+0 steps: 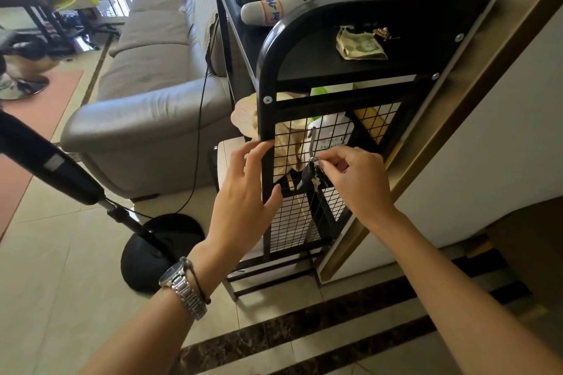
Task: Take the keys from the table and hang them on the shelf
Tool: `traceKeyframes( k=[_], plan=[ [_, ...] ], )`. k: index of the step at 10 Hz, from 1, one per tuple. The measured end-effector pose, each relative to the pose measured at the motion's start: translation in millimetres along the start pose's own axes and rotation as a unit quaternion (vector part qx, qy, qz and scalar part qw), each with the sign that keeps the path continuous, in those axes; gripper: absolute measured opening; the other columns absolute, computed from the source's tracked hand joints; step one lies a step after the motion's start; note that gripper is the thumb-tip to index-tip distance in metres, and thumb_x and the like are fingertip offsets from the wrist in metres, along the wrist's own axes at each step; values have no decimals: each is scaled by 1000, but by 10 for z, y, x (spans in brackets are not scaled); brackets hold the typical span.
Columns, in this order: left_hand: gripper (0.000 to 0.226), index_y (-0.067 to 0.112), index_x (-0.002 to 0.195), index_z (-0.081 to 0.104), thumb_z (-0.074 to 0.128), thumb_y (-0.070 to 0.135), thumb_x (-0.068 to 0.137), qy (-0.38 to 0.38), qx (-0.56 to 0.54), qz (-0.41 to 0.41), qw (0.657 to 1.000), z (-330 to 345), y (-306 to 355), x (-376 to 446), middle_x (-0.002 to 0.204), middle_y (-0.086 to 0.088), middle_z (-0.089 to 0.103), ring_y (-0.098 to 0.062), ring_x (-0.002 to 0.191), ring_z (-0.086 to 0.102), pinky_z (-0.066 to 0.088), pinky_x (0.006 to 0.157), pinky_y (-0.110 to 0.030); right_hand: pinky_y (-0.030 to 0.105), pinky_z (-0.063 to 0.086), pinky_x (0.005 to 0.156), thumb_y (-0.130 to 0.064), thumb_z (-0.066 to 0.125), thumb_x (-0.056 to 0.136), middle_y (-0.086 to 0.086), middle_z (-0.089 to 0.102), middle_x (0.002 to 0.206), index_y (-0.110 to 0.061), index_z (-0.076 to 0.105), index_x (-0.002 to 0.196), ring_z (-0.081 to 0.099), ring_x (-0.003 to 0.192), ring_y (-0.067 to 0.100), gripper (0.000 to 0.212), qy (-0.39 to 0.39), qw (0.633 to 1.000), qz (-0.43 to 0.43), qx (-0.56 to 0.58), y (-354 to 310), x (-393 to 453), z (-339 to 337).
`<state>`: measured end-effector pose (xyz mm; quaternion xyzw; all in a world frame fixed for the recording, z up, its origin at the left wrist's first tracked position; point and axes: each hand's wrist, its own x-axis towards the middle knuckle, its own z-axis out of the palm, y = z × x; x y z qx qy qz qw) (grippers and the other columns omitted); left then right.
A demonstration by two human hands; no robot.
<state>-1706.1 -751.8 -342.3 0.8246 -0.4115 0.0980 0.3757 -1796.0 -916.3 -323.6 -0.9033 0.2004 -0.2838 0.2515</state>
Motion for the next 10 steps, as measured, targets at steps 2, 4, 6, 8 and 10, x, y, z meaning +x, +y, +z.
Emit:
traceKeyframes(
  k=[2, 4, 6, 8, 10],
  plan=[
    [71, 23, 134, 29, 71, 22, 77, 0, 4, -3, 1000, 3, -3, -4, 135, -4, 35, -4, 101, 41, 27, 69, -1, 31, 59, 67, -16, 63, 87, 6, 75, 91, -11, 71, 102, 67, 75, 14, 18, -4, 1000, 20, 15, 10, 9, 21],
    [71, 24, 133, 30, 71, 21, 76, 0, -7, -5, 1000, 9, -6, 1, 135, -5, 36, -5, 103, 41, 27, 71, -2, 26, 56, 69, -16, 63, 87, 7, 74, 91, -10, 70, 101, 67, 76, 15, 17, -12, 999, 33, 9, 7, 20, 36],
    [71, 26, 132, 28, 72, 24, 77, -23, -4, 4, 1000, -67, 16, 14, 136, -6, 35, -4, 97, 43, 26, 60, -1, 5, 31, 68, -16, 65, 86, 3, 72, 87, -14, 66, 104, 62, 78, 11, 18, -37, 997, 68, 0, -31, 22, 1],
    [61, 24, 129, 34, 68, 31, 79, -85, 68, 48, 993, -339, 22, 133, 131, -5, 44, -8, 84, 50, 38, 63, -12, 10, 33, 52, -20, 65, 86, 2, 70, 89, -18, 64, 108, 49, 64, 0, 22, -81, 991, 47, -91, -203, 42, -376],
    [37, 27, 120, 53, 59, 37, 85, -156, 188, 90, 965, -757, 155, 364, 123, 2, 60, -18, 109, 56, 49, 85, -34, 25, 41, 64, -26, 64, 86, 0, 70, 97, -23, 61, 109, 60, 80, 14, 24, -132, 970, 55, -198, -529, 51, -918]
  ],
)
